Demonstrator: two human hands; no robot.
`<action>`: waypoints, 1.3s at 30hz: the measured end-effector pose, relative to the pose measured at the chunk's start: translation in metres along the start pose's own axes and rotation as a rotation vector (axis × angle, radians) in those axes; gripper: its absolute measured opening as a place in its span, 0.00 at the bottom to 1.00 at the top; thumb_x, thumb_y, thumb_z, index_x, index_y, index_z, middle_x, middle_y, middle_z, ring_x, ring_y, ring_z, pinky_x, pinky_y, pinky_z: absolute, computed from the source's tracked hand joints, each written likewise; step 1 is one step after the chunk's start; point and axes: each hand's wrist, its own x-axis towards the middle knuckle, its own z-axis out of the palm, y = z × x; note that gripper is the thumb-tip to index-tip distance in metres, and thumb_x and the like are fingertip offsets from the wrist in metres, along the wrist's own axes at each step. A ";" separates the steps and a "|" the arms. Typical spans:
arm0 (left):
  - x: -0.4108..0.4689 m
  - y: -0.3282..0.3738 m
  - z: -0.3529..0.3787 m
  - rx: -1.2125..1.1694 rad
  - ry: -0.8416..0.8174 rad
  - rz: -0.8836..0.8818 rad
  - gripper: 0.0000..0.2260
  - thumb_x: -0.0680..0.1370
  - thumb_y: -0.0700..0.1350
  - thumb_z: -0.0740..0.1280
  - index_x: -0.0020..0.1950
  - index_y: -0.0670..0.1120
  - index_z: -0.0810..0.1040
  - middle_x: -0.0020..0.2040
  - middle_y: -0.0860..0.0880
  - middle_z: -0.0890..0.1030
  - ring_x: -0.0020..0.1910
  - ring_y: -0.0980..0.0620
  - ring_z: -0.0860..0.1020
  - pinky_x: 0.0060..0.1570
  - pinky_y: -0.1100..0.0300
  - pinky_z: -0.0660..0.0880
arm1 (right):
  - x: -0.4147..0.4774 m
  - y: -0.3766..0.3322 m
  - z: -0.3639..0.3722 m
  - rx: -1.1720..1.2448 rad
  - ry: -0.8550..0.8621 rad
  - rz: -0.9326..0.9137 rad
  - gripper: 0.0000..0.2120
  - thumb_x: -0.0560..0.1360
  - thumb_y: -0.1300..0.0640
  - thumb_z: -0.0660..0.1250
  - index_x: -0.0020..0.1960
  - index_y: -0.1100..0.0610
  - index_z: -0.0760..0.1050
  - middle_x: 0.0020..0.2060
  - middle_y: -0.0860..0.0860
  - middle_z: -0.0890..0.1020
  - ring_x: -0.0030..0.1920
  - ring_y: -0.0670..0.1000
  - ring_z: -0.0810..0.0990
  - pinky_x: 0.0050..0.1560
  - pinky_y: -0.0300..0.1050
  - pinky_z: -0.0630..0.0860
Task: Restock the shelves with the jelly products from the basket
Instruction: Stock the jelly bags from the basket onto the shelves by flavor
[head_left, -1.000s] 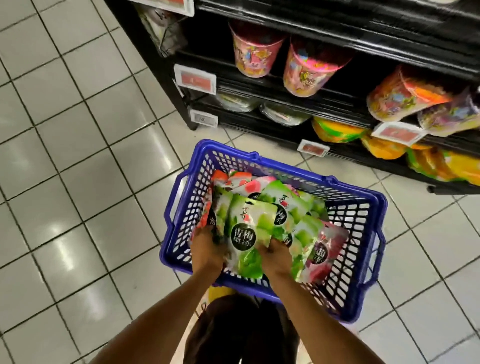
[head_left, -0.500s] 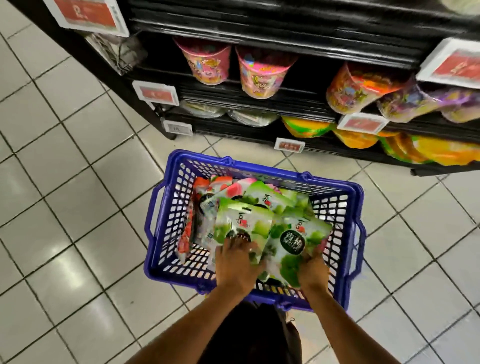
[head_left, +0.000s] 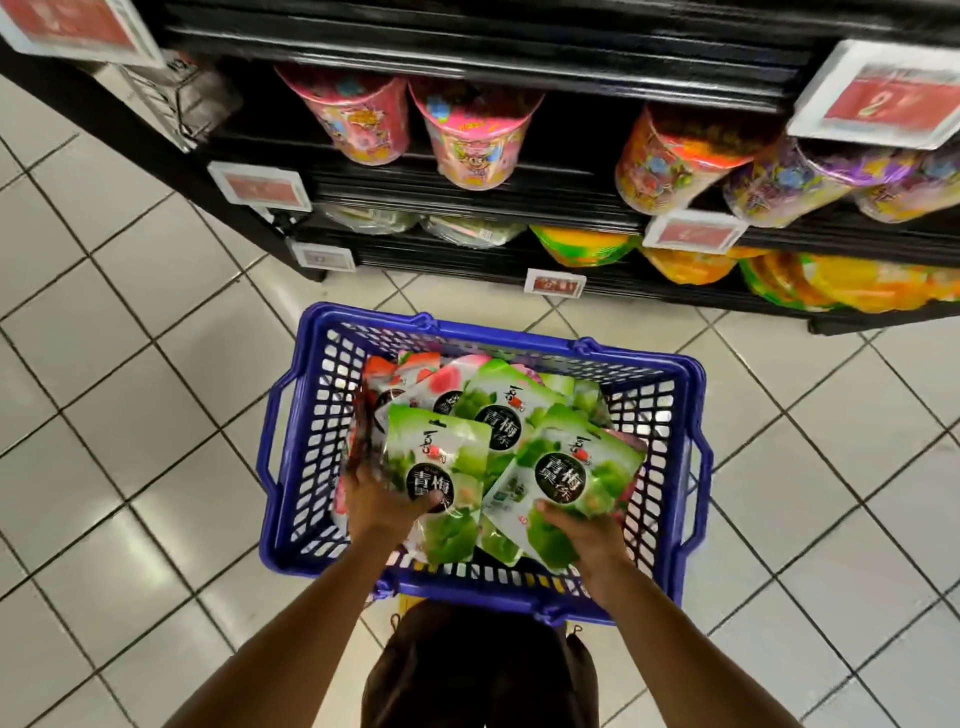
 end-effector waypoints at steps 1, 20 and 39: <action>0.000 -0.002 0.000 -0.089 -0.060 -0.010 0.38 0.65 0.51 0.81 0.69 0.40 0.69 0.68 0.37 0.72 0.68 0.39 0.71 0.66 0.43 0.71 | 0.001 0.000 -0.001 0.016 0.000 0.012 0.33 0.59 0.57 0.83 0.60 0.59 0.72 0.56 0.59 0.79 0.57 0.62 0.79 0.62 0.61 0.75; -0.246 0.138 -0.222 -0.898 -0.137 0.284 0.29 0.62 0.59 0.75 0.58 0.46 0.81 0.43 0.46 0.87 0.43 0.51 0.85 0.36 0.58 0.80 | -0.294 -0.144 -0.099 0.468 -0.449 -0.323 0.11 0.64 0.67 0.71 0.46 0.62 0.79 0.33 0.56 0.79 0.33 0.53 0.79 0.36 0.48 0.79; -0.626 0.304 -0.527 -0.673 -0.218 1.355 0.36 0.42 0.41 0.86 0.50 0.42 0.84 0.43 0.46 0.87 0.40 0.55 0.85 0.36 0.67 0.78 | -0.787 -0.294 -0.227 0.695 -0.640 -1.334 0.29 0.54 0.77 0.62 0.56 0.70 0.75 0.36 0.66 0.81 0.28 0.60 0.79 0.30 0.49 0.77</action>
